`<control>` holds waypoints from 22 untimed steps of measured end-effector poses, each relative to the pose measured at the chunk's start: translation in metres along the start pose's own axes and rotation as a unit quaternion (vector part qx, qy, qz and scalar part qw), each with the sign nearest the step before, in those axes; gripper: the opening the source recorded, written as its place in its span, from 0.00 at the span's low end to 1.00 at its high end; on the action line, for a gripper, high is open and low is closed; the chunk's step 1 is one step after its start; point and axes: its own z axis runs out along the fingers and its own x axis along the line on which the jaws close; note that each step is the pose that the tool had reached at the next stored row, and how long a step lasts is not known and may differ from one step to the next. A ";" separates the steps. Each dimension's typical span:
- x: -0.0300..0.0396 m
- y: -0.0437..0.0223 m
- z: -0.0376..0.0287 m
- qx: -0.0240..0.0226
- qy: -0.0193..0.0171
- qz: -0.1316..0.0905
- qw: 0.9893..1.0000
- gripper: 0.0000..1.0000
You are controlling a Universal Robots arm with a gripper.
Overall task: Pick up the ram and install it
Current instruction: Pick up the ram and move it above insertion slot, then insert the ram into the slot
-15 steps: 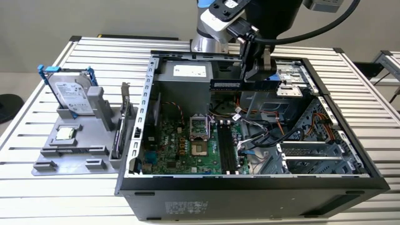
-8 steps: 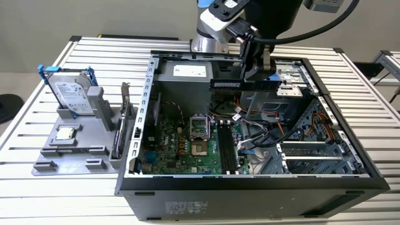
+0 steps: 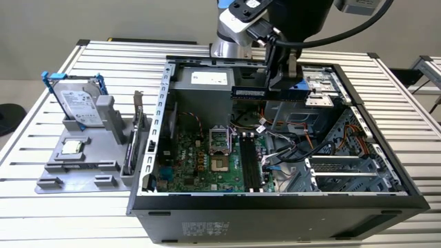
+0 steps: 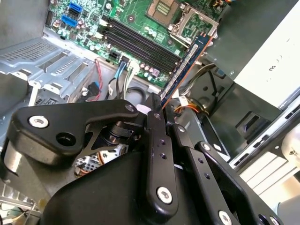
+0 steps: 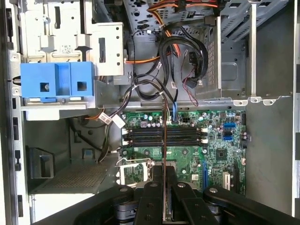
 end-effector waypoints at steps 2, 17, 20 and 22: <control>0.0000 0.0000 0.0001 0.000 0.000 0.002 1.000 0.00; 0.0000 -0.0001 0.0047 0.003 0.000 0.005 1.000 0.00; 0.0000 -0.0001 0.0052 0.003 0.000 0.005 1.000 0.00; 0.0000 -0.0002 0.0054 0.003 0.000 0.005 1.000 0.00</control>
